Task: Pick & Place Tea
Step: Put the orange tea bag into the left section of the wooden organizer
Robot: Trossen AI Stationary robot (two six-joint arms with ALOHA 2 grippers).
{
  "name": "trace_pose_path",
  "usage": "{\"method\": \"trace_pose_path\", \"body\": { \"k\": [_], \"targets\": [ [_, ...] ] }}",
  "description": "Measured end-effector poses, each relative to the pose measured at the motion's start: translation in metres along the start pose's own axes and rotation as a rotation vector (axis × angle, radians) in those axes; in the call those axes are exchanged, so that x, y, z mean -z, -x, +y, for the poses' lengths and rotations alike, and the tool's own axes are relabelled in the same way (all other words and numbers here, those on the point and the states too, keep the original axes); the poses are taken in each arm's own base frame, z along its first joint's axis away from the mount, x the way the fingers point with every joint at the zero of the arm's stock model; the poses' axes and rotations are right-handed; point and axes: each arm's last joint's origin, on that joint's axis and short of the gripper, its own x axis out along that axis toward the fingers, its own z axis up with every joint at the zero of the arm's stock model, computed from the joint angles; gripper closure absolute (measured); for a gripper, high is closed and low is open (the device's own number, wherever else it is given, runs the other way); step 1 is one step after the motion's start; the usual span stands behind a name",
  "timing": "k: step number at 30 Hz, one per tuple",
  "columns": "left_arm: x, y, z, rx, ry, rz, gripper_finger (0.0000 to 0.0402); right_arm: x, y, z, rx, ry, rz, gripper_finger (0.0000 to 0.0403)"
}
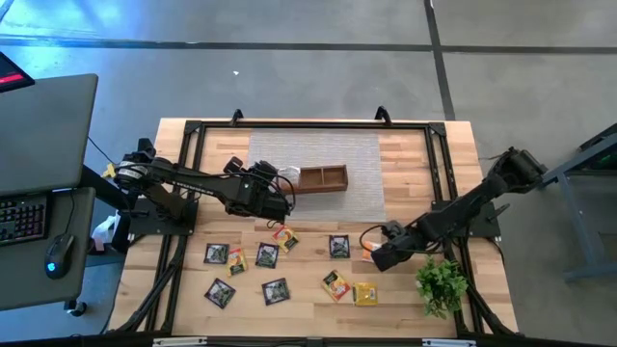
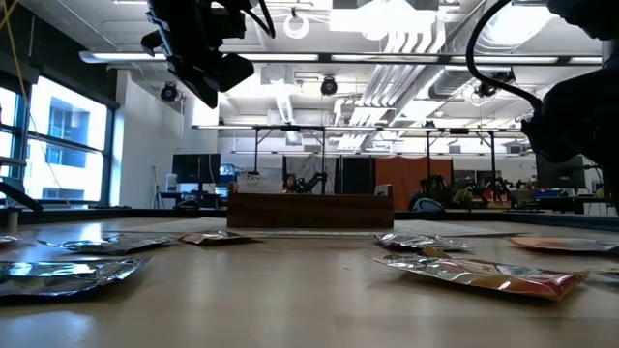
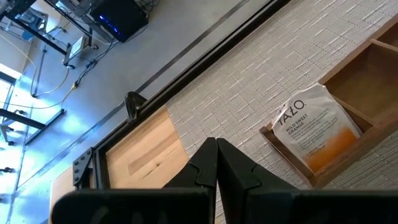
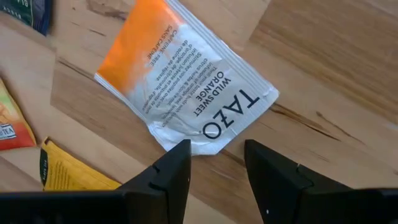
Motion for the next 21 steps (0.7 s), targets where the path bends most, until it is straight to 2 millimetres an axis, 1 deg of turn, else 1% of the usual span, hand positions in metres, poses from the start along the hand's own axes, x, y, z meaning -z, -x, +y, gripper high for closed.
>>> {"method": "trace_pose_path", "body": {
  "k": [5,9,12,16,19,21],
  "targets": [
    [0.000,0.000,0.000,-0.001,-0.002,-0.001,0.0401,-0.004,0.000,-0.001,0.004,-0.008,-0.070,0.0257],
    [0.000,0.000,0.000,-0.001,-0.003,-0.001,0.0401,-0.008,-0.001,-0.001,0.004,0.026,-0.145,0.0274],
    [0.000,0.000,0.000,-0.001,-0.003,-0.001,0.0401,-0.013,-0.001,-0.001,0.006,0.050,-0.198,0.0297],
    [0.000,0.000,0.000,-0.001,-0.003,-0.001,0.0401,-0.020,0.000,-0.001,0.020,0.106,-0.248,0.0343],
    [0.000,0.000,0.000,-0.001,-0.003,-0.001,0.0401,-0.028,0.000,-0.002,0.049,0.181,-0.275,0.0386],
    [0.000,0.000,0.000,-0.001,-0.004,-0.001,0.0401,-0.033,0.000,-0.003,0.068,0.263,-0.285,0.0397]
  ]
}}
